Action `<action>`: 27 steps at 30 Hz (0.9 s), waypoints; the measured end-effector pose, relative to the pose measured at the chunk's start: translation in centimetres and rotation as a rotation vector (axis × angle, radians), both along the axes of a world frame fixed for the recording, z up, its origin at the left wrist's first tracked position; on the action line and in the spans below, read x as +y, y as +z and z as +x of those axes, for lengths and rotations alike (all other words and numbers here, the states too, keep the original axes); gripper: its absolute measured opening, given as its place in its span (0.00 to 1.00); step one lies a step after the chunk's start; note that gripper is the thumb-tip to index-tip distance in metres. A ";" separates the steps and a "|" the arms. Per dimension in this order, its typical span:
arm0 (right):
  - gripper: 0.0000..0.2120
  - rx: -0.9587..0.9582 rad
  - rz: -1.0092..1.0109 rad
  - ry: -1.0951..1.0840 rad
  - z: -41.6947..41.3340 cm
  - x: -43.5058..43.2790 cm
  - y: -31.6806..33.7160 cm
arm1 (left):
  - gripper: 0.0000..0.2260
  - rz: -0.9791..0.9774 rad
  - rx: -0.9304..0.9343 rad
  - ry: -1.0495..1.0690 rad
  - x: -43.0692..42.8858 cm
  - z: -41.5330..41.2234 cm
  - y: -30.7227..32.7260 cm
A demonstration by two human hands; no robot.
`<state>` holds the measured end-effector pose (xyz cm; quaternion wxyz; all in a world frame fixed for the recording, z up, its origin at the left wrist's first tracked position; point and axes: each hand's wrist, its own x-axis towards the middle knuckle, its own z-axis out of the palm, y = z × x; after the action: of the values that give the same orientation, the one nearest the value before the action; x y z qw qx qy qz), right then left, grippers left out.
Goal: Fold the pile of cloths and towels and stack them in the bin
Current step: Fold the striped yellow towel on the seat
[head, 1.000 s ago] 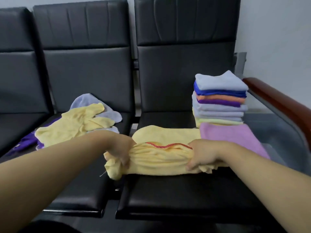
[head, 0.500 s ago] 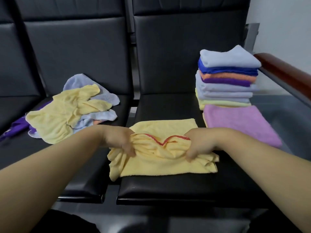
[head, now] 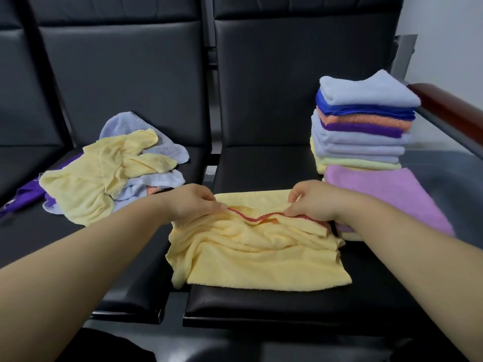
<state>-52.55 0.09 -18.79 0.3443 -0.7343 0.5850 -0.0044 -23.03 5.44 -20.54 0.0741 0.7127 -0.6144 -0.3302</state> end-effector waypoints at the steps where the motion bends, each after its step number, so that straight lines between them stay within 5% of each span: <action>1: 0.11 -0.014 -0.057 -0.017 0.1 -0.4 -0.2 | 0.17 -0.038 -0.021 -0.012 -0.3 -0.1 -0.1; 5: 0.17 -0.076 -0.236 -0.083 0.3 -1.8 -1.0 | 0.14 -0.122 -0.172 -0.137 -0.9 -0.7 -0.9; 9: 0.11 0.022 -0.311 -0.056 0.7 -2.6 -1.3 | 0.08 -0.180 -0.214 -0.176 -1.6 -1.4 -1.5; 16: 0.20 0.115 -0.121 -0.029 1.3 -3.7 -1.1 | 0.15 -0.114 -0.047 -0.070 -2.6 -1.4 -2.1; 21: 0.05 0.034 -0.241 -0.078 1.7 -4.3 -2.2 | 0.16 -0.162 -0.118 -0.025 -3.6 -0.4 -2.3; 27: 0.02 0.052 -0.259 -0.098 1.5 -4.5 -3.2 | 0.10 -0.189 -0.208 -0.017 -4.3 0.4 -3.0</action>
<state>-51.02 -4.38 -22.02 0.2308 -0.7432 0.6232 -0.0776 -22.60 1.09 -23.54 0.0740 0.7278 -0.6530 -0.1958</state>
